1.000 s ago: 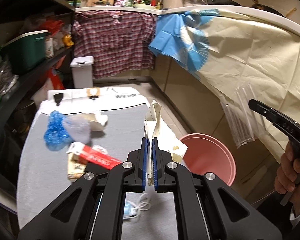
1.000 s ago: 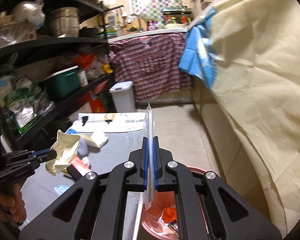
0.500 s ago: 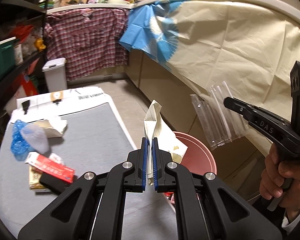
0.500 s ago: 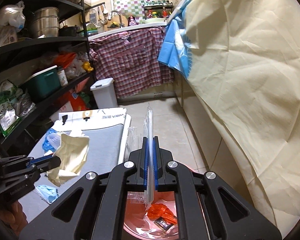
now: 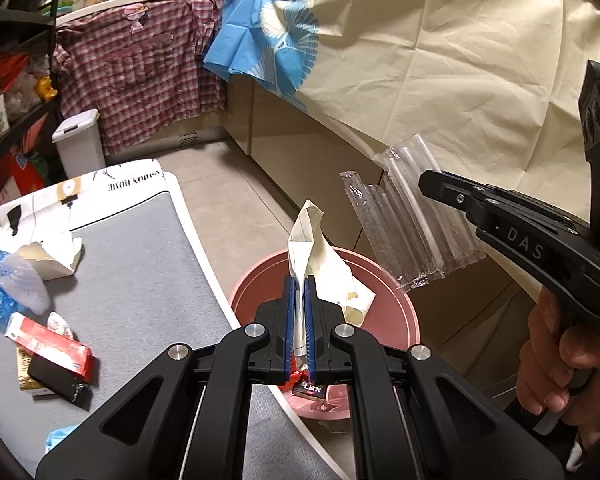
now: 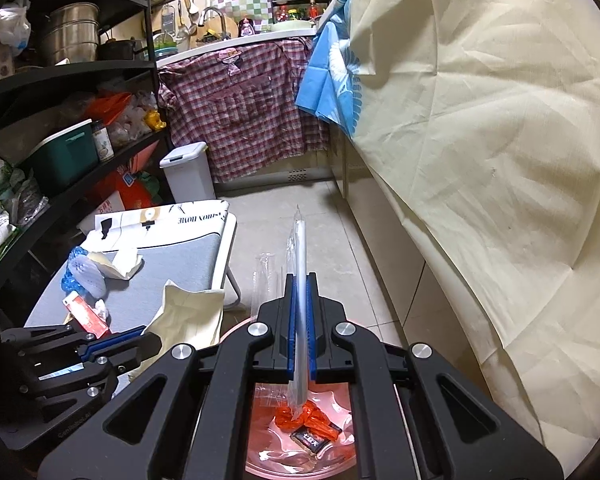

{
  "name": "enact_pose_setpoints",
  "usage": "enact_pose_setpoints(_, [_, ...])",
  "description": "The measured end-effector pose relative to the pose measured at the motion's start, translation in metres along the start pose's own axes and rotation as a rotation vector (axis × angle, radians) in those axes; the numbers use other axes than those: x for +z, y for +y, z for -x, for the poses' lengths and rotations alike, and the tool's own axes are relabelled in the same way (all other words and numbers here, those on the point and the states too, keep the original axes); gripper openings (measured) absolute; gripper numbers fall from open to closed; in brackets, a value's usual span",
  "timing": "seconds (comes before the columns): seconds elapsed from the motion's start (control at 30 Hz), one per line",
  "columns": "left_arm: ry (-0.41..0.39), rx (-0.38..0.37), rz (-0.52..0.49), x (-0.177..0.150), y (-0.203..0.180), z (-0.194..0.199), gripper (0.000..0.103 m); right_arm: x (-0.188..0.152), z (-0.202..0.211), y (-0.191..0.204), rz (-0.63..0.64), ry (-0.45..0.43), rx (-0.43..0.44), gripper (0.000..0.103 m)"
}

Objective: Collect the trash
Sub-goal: 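Carry the paper and straws over the pink bucket with both tools, then open both tools to drop the paper and straws into the bucket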

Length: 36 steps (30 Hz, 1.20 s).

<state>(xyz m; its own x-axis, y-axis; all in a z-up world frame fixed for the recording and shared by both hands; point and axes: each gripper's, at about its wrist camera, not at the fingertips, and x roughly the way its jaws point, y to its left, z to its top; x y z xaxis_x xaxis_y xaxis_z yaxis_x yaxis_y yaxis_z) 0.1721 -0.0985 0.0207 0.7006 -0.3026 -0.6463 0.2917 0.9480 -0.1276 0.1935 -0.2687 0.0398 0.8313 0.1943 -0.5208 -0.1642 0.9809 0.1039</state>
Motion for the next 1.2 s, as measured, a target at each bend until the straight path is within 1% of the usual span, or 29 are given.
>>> enact_pose_setpoints(0.1, [0.008,0.004,0.008,0.001,-0.001,-0.007,0.005,-0.001,-0.003,-0.002,-0.001,0.009,-0.004,0.005])
enact_pose_setpoints(0.17, [0.013,0.007,0.008,0.002,-0.002,-0.013,0.005,-0.002,-0.004,-0.002,0.0,0.014,-0.007,0.008])
enact_pose_setpoints(0.23, [0.02,0.005,0.009,0.003,-0.003,-0.018,0.005,-0.003,-0.006,-0.004,-0.002,0.02,-0.012,0.008])
enact_pose_setpoints(0.33, [0.026,0.003,0.014,0.003,-0.002,-0.023,0.01,-0.004,-0.012,-0.006,-0.009,0.047,-0.019,0.009])
enact_pose_setpoints(0.37, [0.03,-0.002,0.019,0.003,-0.001,-0.025,0.011,-0.005,-0.014,-0.008,-0.014,0.057,-0.02,0.014])
enact_pose_setpoints(0.43, [0.028,0.002,0.028,0.003,0.002,-0.025,0.011,-0.005,-0.015,-0.008,-0.019,0.059,-0.031,0.033])
enact_pose_setpoints(0.53, [0.028,-0.004,0.038,0.002,0.006,-0.024,0.013,-0.005,-0.013,-0.008,-0.019,0.047,-0.038,0.044])
enact_pose_setpoints(0.7, [0.021,-0.001,0.037,0.002,0.01,-0.018,0.013,-0.005,-0.013,-0.006,-0.013,0.042,-0.037,0.045])
enact_pose_setpoints(0.83, [0.007,0.003,0.038,0.001,0.015,-0.01,0.013,-0.004,-0.007,-0.002,-0.01,0.005,-0.034,0.045])
enact_pose_setpoints(0.93, [-0.008,0.007,0.04,0.001,0.022,0.0,0.013,-0.005,-0.002,0.004,-0.02,-0.025,0.005,0.045])
enact_pose_setpoints(1.07, [-0.033,0.022,0.049,0.0,0.038,0.018,0.013,-0.004,0.003,0.019,-0.005,-0.062,0.012,0.045])
enact_pose_setpoints(1.2, [-0.056,0.047,0.062,-0.003,0.06,0.037,0.013,-0.004,0.006,0.039,0.018,-0.062,0.054,0.044])
